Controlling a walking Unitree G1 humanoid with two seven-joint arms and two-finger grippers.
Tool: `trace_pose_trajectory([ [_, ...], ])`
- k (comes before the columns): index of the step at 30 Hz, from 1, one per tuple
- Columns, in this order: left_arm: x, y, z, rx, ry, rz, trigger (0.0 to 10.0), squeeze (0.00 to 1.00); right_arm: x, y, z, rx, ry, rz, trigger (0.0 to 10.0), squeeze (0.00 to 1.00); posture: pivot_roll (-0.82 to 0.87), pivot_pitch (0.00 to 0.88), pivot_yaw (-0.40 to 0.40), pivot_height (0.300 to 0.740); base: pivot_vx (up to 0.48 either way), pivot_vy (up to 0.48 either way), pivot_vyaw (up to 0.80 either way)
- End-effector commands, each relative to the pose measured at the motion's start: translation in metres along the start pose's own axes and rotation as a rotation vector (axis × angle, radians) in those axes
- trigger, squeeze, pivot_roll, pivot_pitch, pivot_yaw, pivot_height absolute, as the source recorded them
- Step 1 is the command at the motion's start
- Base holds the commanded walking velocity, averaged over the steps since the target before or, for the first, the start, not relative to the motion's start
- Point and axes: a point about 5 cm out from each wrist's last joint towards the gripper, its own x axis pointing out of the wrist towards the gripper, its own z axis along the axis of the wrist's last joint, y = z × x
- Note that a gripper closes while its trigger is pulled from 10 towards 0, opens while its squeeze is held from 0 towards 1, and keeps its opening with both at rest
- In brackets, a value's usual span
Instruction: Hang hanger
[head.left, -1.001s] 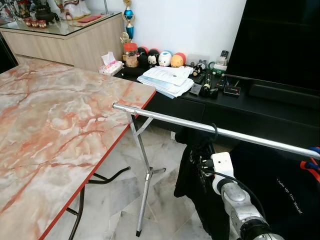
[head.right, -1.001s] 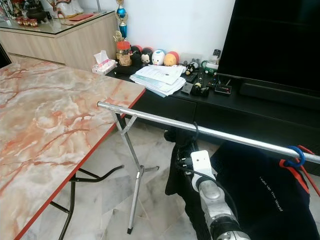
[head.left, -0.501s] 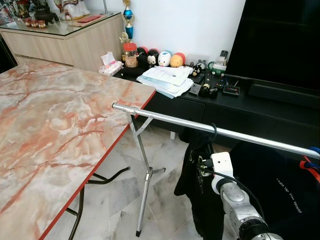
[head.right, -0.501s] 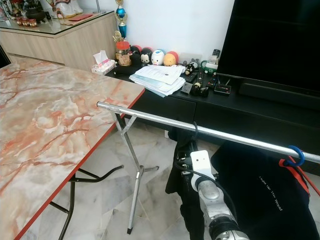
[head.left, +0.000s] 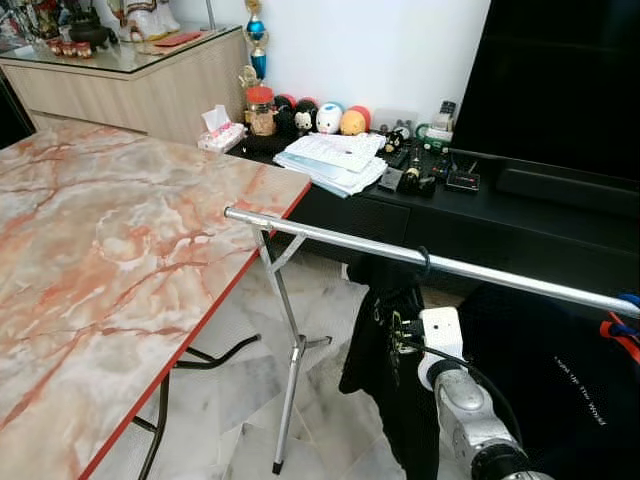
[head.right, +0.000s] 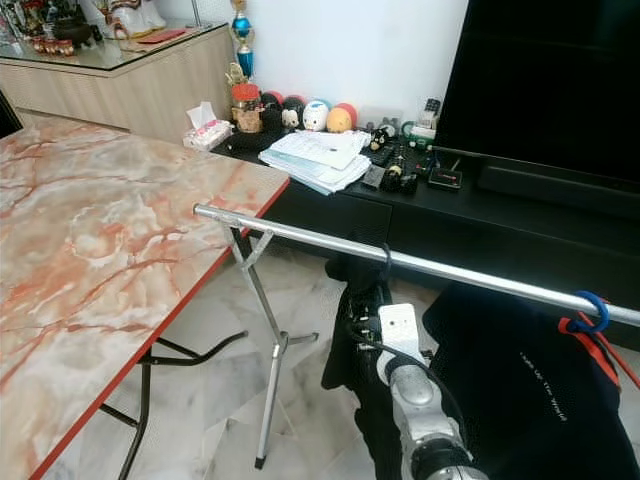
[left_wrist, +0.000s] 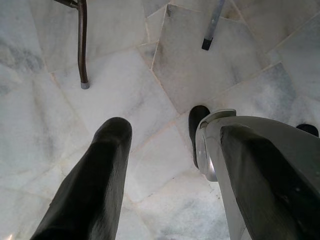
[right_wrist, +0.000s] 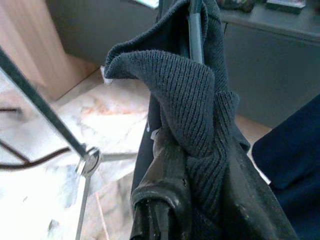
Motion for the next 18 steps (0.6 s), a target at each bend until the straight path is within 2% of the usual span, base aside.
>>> trace_pose_trajectory([
  [1,-0.003,-0.004,-0.012,0.015,0.051,-0.029,10.0,0.0,0.0,-0.002,0.012,0.033,-0.093,-0.033,0.0,0.0,0.1,0.038,0.063,0.74,0.0,0.0,0.0],
  [9,-0.003,-0.004,-0.011,0.01,0.051,-0.026,10.0,0.0,-0.006,-0.006,0.013,0.057,-0.172,-0.072,0.0,0.0,0.1,0.056,0.064,0.74,0.0,0.0,0.0],
  [18,-0.002,0.0,-0.009,-0.003,0.042,-0.006,10.0,0.0,-0.026,-0.013,-0.012,0.074,-0.182,-0.117,0.0,0.0,0.1,0.065,0.075,0.74,0.0,0.0,0.0],
])
